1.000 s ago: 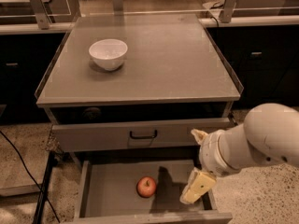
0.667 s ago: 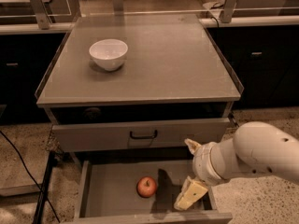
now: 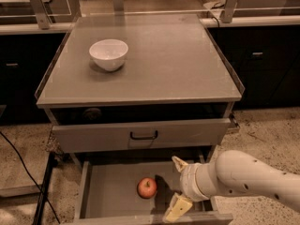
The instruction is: Pick apple from middle drawer and place on counter
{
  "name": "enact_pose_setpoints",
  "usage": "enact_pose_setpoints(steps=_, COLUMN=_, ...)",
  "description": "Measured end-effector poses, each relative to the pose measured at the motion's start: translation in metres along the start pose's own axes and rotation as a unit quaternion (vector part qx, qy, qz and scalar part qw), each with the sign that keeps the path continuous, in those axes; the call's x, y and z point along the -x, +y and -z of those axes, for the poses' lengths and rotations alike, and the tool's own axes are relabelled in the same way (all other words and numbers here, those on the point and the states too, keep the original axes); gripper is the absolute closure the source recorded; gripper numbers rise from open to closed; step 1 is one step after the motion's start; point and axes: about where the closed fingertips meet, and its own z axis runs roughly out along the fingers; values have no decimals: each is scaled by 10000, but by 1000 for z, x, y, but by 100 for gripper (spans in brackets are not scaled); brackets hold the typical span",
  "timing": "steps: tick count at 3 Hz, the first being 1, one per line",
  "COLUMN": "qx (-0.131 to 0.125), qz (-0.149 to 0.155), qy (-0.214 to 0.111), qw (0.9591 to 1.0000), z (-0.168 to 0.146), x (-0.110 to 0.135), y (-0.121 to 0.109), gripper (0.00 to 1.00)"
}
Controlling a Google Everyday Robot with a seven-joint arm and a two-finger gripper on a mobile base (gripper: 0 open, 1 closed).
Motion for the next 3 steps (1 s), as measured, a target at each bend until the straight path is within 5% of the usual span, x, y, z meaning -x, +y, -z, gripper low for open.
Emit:
enact_pose_setpoints(steps=1, qx=372, qz=175, qy=342, qw=9986, z=-78, x=-25, y=18, gripper=0)
enact_pose_setpoints(steps=3, qx=388, qz=68, qy=273, qw=9989, z=-89, x=-36, y=12, gripper=0)
